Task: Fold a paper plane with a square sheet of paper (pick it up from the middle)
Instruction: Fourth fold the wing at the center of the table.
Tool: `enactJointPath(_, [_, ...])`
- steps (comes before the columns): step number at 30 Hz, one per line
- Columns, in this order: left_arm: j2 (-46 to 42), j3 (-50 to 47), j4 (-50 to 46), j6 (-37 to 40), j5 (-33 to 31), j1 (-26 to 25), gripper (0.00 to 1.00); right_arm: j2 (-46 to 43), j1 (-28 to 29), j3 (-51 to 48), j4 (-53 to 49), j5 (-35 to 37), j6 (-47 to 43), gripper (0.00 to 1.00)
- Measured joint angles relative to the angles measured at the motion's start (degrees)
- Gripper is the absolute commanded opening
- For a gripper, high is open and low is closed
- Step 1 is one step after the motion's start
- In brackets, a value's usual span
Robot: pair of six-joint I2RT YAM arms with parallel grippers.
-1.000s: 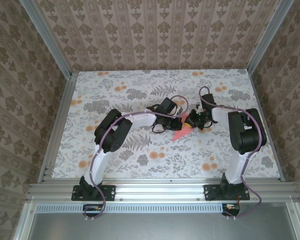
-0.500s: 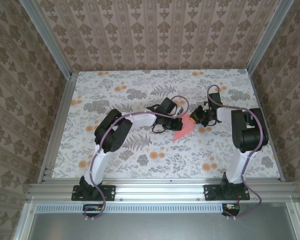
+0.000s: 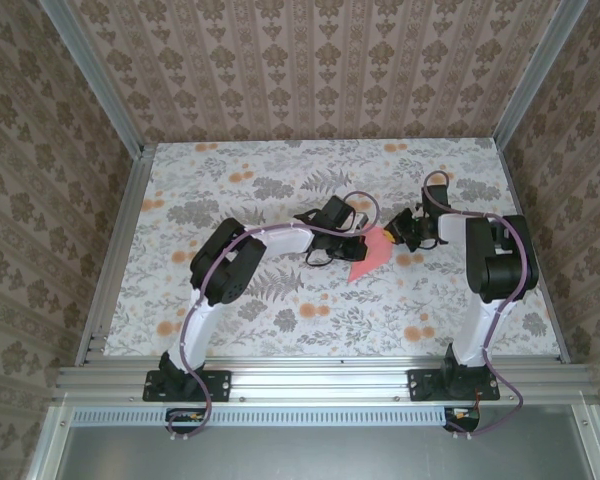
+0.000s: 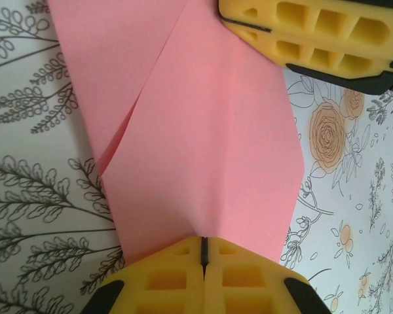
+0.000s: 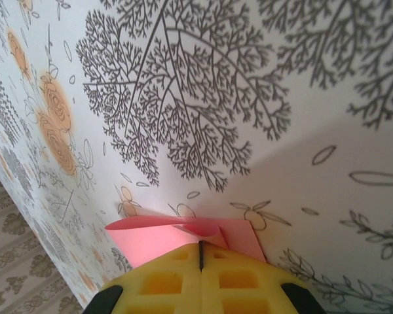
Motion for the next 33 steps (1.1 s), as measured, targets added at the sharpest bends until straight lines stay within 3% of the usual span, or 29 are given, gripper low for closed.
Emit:
enactJointPath(6, [0.2,0.0,0.7,0.0,0.0,-0.1,0.0,1.3,-0.9,0.7,2.2,-1.6,1.3,0.02])
enactJointPath(16, [0.2,0.1,0.6,0.2,0.2,-0.1,0.0,4.0,-5.7,5.5,10.0,1.9,0.8,0.03])
enactJointPath(26, [0.2,1.4,-2.1,0.2,0.2,-0.4,0.0,-8.0,-3.0,-2.8,7.3,-0.5,-2.7,0.06])
enactJointPath(33, [0.2,1.6,-2.8,0.2,0.2,-0.4,0.0,-8.5,0.7,-6.3,3.0,-3.8,-5.7,0.05])
